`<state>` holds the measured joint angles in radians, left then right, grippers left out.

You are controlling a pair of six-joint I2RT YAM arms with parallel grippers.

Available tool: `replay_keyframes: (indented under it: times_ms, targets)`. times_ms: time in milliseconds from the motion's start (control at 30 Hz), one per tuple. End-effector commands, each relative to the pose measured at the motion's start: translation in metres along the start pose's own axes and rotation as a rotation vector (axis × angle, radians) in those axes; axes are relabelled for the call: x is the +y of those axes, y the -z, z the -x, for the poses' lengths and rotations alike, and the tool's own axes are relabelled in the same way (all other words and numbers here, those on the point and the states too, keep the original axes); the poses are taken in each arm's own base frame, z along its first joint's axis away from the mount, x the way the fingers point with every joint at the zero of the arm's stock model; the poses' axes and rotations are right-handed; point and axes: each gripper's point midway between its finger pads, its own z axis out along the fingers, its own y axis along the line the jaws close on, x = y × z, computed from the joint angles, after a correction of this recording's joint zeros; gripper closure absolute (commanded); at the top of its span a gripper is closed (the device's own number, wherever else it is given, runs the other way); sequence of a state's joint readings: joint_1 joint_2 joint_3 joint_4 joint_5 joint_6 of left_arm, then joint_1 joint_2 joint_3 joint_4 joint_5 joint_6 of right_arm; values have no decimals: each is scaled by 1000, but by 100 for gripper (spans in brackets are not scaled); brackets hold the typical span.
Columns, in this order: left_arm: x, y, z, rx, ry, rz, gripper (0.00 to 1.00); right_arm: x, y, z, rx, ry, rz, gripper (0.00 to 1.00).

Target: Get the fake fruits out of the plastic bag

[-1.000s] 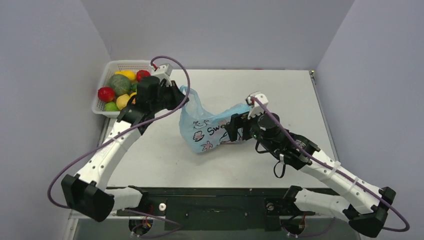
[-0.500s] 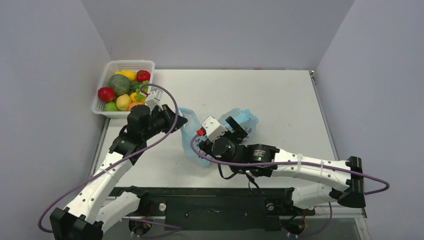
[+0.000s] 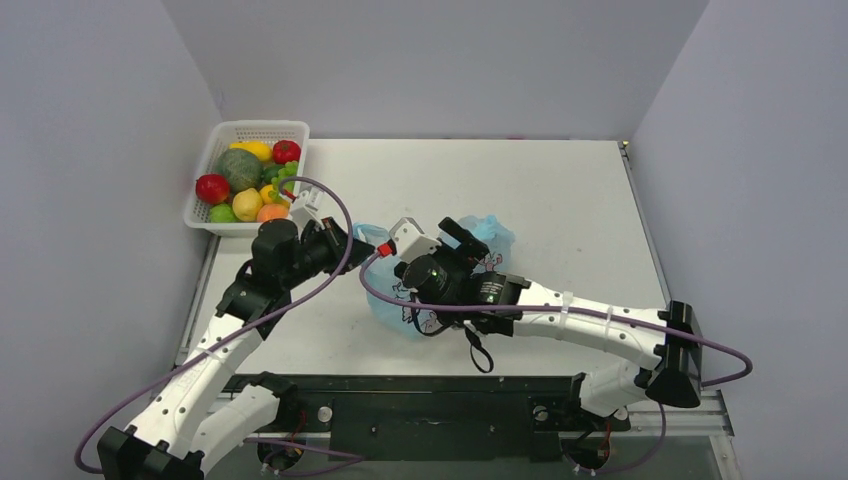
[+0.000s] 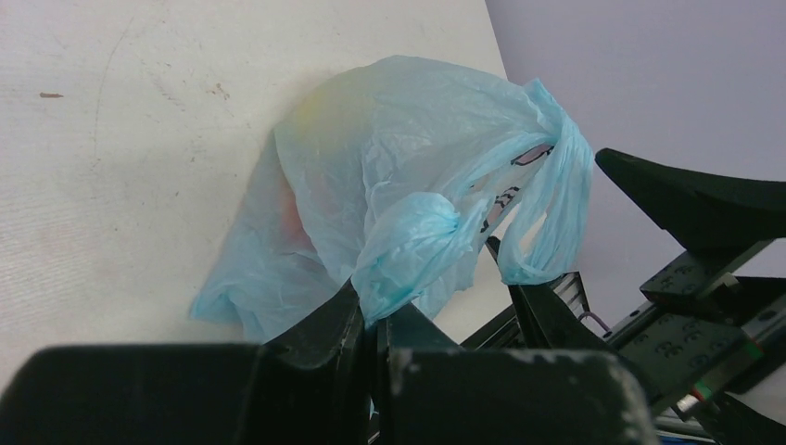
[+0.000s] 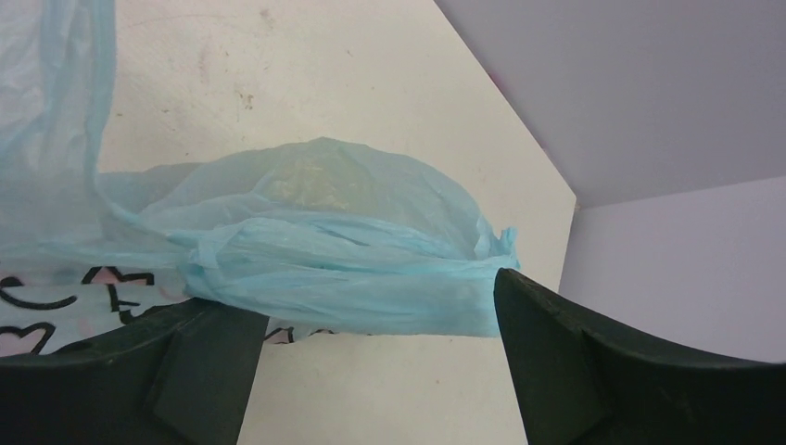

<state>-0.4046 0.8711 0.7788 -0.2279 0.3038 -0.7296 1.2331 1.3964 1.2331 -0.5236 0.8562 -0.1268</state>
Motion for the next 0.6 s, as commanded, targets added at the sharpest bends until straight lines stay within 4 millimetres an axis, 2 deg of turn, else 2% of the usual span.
replay_keyframes:
  times_ms: [0,33,67,100,133,200,267,433,567]
  targets:
    - [-11,0,6,-17,-16,-42,100,-10,-16,14,3,-28,2,22]
    - [-10,-1,6,-11,-16,-37,100,-10,-18,15,0,-53,10,33]
    - [-10,-1,7,-14,-16,-33,100,-10,-21,17,-2,-76,33,39]
    - [-10,-1,7,-12,-19,-30,100,-10,-25,18,-6,-115,47,53]
    - [-9,-1,8,-15,-19,-25,100,-14,-27,21,-18,-151,41,59]
    - [-9,0,13,-26,-19,-6,100,-24,-32,23,-21,-232,19,88]
    - [-6,1,19,-38,-19,26,100,-42,-36,23,-21,-331,-34,100]
    - [1,1,46,-109,-14,128,100,-94,-44,20,-49,-676,-81,100]
    - [0,-7,77,-148,-3,164,100,-136,-49,14,-114,-928,-48,100]
